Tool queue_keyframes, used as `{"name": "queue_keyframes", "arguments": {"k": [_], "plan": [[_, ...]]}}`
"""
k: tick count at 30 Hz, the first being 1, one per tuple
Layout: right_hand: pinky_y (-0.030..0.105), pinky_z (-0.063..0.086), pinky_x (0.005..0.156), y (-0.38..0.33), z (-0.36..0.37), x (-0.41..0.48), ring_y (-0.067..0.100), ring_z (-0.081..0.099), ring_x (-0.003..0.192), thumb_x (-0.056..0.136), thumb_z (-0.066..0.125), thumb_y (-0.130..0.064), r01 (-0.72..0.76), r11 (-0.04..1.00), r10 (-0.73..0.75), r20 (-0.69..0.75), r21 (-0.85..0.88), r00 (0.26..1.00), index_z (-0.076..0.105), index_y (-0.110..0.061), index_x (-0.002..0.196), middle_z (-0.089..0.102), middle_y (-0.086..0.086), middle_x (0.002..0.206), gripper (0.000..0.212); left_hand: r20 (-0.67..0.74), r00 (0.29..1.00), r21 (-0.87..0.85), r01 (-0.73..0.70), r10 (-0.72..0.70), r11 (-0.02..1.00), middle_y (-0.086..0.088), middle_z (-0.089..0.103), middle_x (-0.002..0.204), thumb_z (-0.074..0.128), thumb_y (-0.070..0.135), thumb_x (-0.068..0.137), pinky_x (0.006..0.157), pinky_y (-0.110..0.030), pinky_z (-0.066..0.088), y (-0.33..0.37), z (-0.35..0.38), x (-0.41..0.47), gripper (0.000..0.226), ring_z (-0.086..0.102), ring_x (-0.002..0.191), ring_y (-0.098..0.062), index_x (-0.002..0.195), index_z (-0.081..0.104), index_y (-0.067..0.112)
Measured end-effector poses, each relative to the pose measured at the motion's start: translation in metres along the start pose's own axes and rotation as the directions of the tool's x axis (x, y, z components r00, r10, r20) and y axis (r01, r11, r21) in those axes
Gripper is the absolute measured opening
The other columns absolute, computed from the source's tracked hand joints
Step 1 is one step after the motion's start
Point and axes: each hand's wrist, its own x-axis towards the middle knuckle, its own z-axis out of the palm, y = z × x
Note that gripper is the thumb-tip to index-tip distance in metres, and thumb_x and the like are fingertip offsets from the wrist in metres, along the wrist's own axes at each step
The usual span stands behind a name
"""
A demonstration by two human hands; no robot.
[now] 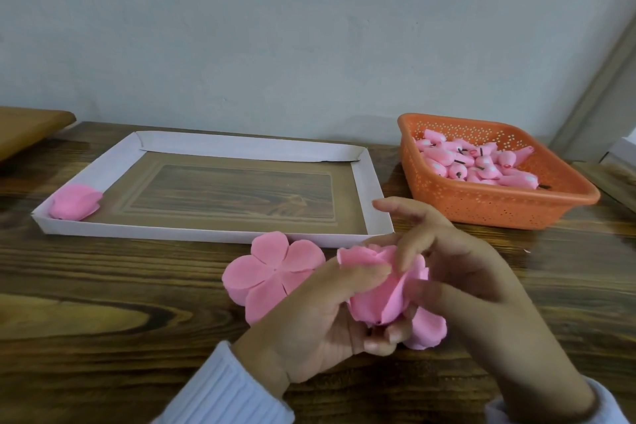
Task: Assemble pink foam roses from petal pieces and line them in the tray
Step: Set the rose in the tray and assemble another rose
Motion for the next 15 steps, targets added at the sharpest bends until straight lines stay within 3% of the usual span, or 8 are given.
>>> {"name": "queue_keyframes", "arguments": {"k": [2, 4, 5, 7, 9, 11, 13, 15], "plan": [[0.036, 0.056, 0.078, 0.002, 0.002, 0.000, 0.034, 0.061, 0.113, 0.072, 0.064, -0.021, -0.027, 0.999, 0.031, -0.115, 0.034, 0.993, 0.064, -0.023, 0.086, 0.059, -0.004, 0.129, 0.015, -0.022, 1.000, 0.091, -0.011, 0.013, 0.996, -0.004, 0.056, 0.080, 0.072, 0.053, 0.076, 0.051, -0.014, 0.042, -0.001, 0.001, 0.001, 0.058, 0.053, 0.062, -0.008, 0.105, 0.055, 0.005], [0.046, 0.052, 0.090, 0.007, 0.002, 0.001, 0.024, 0.063, 0.111, 0.072, 0.064, -0.019, -0.049, 0.998, 0.055, -0.279, 0.027, 0.959, 0.064, -0.022, 0.092, 0.064, -0.006, 0.122, 0.021, -0.092, 0.994, 0.237, -0.029, 0.052, 0.971, -0.002, 0.056, 0.083, 0.077, 0.054, 0.068, 0.055, -0.015, 0.045, -0.002, 0.002, 0.002, 0.074, 0.053, 0.065, -0.008, 0.115, 0.048, 0.004], [0.045, 0.049, 0.093, 0.009, 0.002, 0.002, 0.018, 0.063, 0.110, 0.073, 0.062, -0.016, -0.061, 0.998, 0.059, -0.356, 0.006, 0.933, 0.065, -0.021, 0.092, 0.067, -0.006, 0.115, 0.019, -0.156, 0.982, 0.357, -0.041, 0.102, 0.933, -0.001, 0.059, 0.086, 0.082, 0.047, 0.066, 0.061, -0.019, 0.049, -0.004, 0.001, 0.002, 0.076, 0.057, 0.070, -0.010, 0.121, 0.047, 0.008], [0.035, 0.048, 0.085, 0.009, 0.003, 0.004, 0.010, 0.065, 0.095, 0.076, 0.056, -0.016, -0.085, 0.996, 0.073, -0.444, -0.006, 0.893, 0.065, -0.018, 0.082, 0.069, -0.004, 0.095, 0.010, -0.276, 0.925, 0.600, -0.048, 0.263, 0.798, 0.001, 0.063, 0.095, 0.084, 0.032, 0.064, 0.075, -0.026, 0.054, -0.008, -0.003, 0.003, 0.072, 0.064, 0.085, -0.015, 0.127, 0.050, 0.022], [0.024, 0.045, 0.067, 0.007, 0.005, 0.004, 0.008, 0.058, 0.070, 0.079, 0.056, -0.019, -0.093, 0.995, 0.073, -0.447, -0.022, 0.892, 0.060, -0.015, 0.069, 0.061, 0.002, 0.071, 0.012, -0.311, 0.856, 0.715, -0.076, 0.413, 0.695, 0.006, 0.065, 0.100, 0.082, 0.027, 0.065, 0.075, -0.019, 0.053, -0.011, -0.006, 0.004, 0.065, 0.065, 0.092, -0.010, 0.123, 0.053, 0.036], [0.015, 0.042, 0.058, 0.004, 0.009, 0.003, 0.004, 0.051, 0.059, 0.080, 0.060, -0.025, -0.071, 0.993, 0.031, -0.379, -0.090, 0.925, 0.057, -0.014, 0.064, 0.054, 0.000, 0.061, 0.020, -0.297, 0.800, 0.807, -0.081, 0.521, 0.585, 0.015, 0.065, 0.103, 0.081, 0.031, 0.064, 0.070, -0.010, 0.051, -0.014, -0.009, 0.007, 0.057, 0.065, 0.094, -0.003, 0.113, 0.055, 0.045], [0.018, 0.045, 0.057, 0.003, 0.014, 0.003, 0.008, 0.054, 0.060, 0.077, 0.063, -0.036, -0.041, 0.988, -0.003, -0.287, -0.149, 0.958, 0.059, -0.017, 0.068, 0.059, 0.003, 0.065, 0.021, -0.290, 0.768, 0.824, -0.102, 0.571, 0.557, 0.021, 0.067, 0.097, 0.076, 0.037, 0.062, 0.064, -0.008, 0.051, -0.018, -0.010, 0.011, 0.046, 0.066, 0.087, 0.002, 0.101, 0.057, 0.054], [0.029, 0.049, 0.058, 0.002, 0.017, 0.002, 0.014, 0.058, 0.063, 0.074, 0.067, -0.039, -0.015, 0.980, -0.030, -0.222, -0.201, 0.975, 0.060, -0.023, 0.076, 0.063, 0.005, 0.072, 0.018, -0.329, 0.731, 0.791, -0.132, 0.598, 0.597, 0.023, 0.067, 0.089, 0.067, 0.044, 0.062, 0.062, -0.012, 0.052, -0.021, -0.011, 0.016, 0.032, 0.067, 0.079, 0.002, 0.091, 0.060, 0.057]]}}
